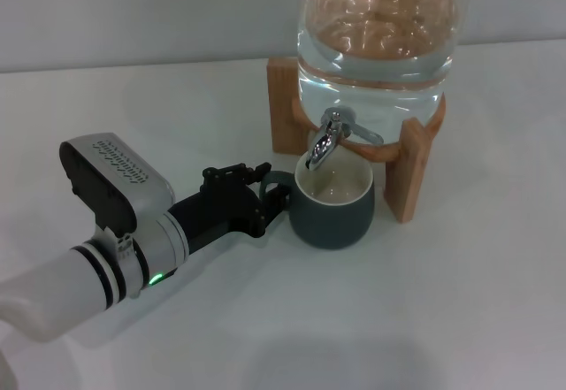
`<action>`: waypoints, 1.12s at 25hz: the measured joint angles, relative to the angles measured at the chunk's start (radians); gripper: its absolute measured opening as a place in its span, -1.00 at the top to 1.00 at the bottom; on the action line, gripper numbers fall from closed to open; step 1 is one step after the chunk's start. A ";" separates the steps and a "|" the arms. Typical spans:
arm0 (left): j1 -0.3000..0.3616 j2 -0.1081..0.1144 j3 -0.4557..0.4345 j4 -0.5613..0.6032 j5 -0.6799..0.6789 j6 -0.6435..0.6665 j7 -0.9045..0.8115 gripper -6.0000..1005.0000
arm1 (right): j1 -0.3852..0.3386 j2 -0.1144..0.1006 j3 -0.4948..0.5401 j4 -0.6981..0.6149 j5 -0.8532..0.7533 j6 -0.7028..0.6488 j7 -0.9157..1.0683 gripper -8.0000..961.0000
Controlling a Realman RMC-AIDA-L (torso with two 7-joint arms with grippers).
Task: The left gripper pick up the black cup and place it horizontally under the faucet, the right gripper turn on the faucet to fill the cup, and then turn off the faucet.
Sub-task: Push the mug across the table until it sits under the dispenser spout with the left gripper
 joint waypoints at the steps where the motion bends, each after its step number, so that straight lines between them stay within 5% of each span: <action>1: 0.001 0.000 0.000 0.001 0.000 -0.003 0.000 0.25 | 0.000 0.000 0.000 0.000 0.000 0.000 0.000 -0.75; 28: 0.029 0.000 0.006 0.003 0.036 -0.009 0.008 0.25 | 0.002 0.000 0.000 0.000 0.000 -0.008 0.000 -0.75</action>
